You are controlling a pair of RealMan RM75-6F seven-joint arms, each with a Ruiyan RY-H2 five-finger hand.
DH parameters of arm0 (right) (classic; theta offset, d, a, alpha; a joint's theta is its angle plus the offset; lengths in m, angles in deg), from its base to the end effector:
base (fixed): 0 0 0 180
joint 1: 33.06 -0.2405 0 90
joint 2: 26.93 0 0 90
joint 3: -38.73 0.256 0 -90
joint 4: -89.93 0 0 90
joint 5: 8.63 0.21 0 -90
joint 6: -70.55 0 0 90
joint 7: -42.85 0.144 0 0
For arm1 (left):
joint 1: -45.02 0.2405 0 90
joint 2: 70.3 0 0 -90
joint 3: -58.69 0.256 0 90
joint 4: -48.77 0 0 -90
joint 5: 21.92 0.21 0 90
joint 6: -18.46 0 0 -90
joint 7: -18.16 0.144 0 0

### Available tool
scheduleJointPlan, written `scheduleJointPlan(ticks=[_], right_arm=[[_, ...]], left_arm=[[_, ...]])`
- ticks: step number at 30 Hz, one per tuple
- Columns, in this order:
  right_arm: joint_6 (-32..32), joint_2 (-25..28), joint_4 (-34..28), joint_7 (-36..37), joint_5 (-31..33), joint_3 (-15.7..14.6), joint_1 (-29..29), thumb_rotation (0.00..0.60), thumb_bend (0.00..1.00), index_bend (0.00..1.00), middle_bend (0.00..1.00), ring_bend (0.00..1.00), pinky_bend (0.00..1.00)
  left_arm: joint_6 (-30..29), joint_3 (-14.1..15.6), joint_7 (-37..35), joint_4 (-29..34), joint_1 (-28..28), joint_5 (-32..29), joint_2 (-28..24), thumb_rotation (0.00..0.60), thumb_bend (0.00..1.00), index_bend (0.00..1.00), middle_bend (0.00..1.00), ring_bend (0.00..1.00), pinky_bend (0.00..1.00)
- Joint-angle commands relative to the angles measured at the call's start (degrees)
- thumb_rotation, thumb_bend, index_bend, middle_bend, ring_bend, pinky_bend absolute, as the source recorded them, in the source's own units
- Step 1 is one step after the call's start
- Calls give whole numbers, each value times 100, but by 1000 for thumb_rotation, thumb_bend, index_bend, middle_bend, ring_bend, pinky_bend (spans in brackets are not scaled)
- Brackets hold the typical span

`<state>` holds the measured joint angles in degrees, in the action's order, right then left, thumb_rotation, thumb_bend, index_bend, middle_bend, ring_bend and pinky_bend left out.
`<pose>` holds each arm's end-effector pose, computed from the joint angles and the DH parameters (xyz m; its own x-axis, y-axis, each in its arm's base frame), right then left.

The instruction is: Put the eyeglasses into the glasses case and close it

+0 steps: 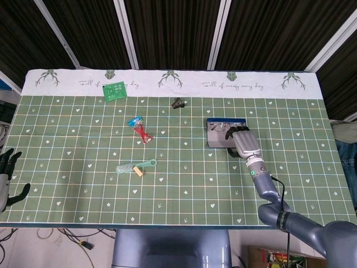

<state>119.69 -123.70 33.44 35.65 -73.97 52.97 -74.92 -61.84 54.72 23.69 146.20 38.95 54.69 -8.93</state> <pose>-0.2227 -0.4039 -0.0098 0.4336 -0.2120 0.8758 -0.8991 -0.1671 0.4046 -0.3170 0.1887 0.1655 0.4211 0.0731 0.9041 0.8965 0.1179 -0.4271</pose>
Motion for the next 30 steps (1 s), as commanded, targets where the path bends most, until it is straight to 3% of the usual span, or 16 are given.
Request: scheduleJointPlan(ticks=[1,21,30], right_arm=[[-18,-54,93,69,-21,19,-38,600,415,448,296,252,212],[-169,-638,1392,726,-118,242,-394,600,468,493,302,255,212],[-180,-692,1536,887,-205,210,-407,600,469,570,303,254,212]], left_arm=[[1,3,2,6,1,1,-2,600,322,62,0,0,0],[40,0,-3,28,-1,-52,-31,600,322,62,0,0,0],[32,4,7,43,4,-51,-32,600,322,62,0,0,0]])
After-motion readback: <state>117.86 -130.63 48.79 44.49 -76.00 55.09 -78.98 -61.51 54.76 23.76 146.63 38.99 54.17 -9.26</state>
